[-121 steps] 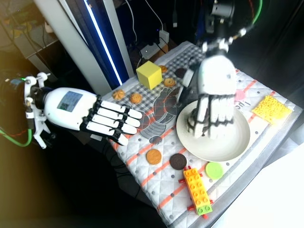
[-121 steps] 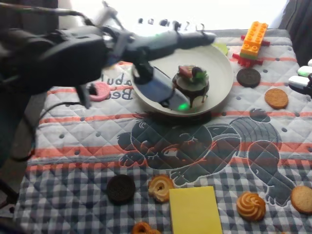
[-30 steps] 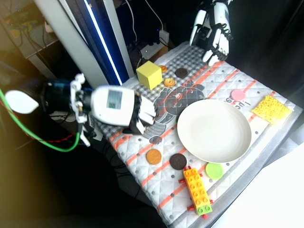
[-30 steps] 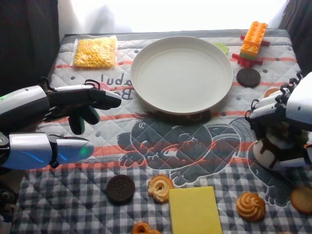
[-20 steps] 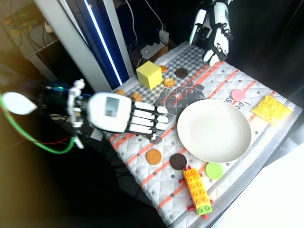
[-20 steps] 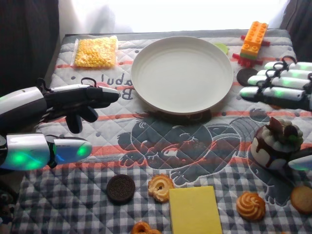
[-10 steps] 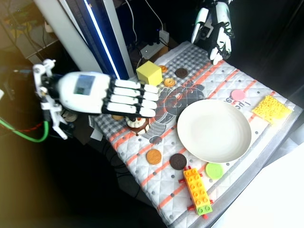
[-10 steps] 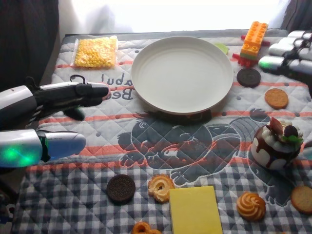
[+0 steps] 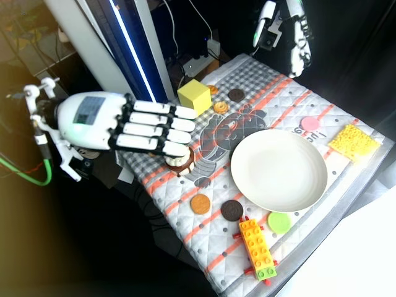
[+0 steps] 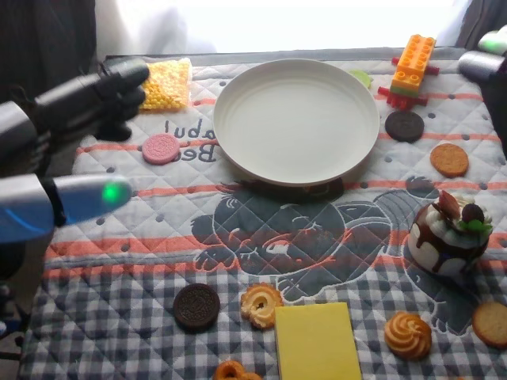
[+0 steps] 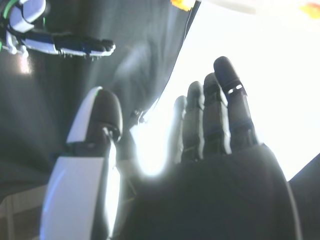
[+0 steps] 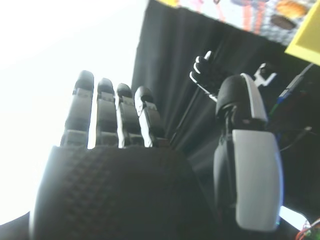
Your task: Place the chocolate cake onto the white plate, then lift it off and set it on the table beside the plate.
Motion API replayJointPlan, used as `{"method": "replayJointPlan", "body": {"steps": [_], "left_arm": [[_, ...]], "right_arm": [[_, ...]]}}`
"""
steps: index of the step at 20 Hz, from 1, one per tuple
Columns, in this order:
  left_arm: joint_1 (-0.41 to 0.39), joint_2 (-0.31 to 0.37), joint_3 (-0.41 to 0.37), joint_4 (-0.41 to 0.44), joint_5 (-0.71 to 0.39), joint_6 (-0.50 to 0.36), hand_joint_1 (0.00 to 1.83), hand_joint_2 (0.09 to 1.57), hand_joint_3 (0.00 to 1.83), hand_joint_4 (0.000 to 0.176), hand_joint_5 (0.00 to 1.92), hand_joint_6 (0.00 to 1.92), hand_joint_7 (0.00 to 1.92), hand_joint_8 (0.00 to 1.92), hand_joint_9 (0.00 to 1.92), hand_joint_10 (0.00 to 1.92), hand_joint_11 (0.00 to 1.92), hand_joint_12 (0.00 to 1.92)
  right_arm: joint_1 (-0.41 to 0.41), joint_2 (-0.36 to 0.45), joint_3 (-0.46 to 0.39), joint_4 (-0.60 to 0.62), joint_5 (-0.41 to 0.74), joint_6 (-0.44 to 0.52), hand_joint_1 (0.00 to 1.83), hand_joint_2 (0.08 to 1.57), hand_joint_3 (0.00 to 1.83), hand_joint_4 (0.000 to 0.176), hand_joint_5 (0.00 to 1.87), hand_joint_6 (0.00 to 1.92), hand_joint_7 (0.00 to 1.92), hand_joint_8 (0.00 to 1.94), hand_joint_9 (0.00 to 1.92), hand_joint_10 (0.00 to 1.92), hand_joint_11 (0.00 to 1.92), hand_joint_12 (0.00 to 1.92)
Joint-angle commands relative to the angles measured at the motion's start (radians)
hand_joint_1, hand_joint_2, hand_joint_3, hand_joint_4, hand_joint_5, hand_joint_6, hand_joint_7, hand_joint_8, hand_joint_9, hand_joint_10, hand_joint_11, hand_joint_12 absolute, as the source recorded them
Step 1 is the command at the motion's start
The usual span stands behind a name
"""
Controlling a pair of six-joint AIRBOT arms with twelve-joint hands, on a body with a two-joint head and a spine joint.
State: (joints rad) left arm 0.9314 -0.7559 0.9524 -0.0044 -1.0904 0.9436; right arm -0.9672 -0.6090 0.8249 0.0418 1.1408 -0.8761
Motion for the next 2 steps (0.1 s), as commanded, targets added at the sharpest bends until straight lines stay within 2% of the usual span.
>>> {"method": "replayJointPlan", "body": {"steps": [1,2], "left_arm": [[0.002,0.005,0.001,-0.036,-0.162,-0.001,0.7,1.17,0.0,0.093,0.03,0.0,0.1,0.0,0.1,0.07,0.0,0.75],[0.005,0.005,0.004,-0.049,-0.183,0.0,0.79,1.17,0.0,0.12,0.05,0.01,0.08,0.0,0.09,0.04,0.0,0.56]], "right_arm": [[0.001,0.001,0.002,0.039,0.195,-0.009,0.68,1.12,0.0,0.051,0.0,0.0,0.0,0.0,0.0,0.0,0.0,0.21],[-0.006,0.001,0.002,0.053,0.222,-0.015,0.65,1.12,0.0,0.038,0.0,0.0,0.0,0.0,0.01,0.0,0.0,0.37]]}}
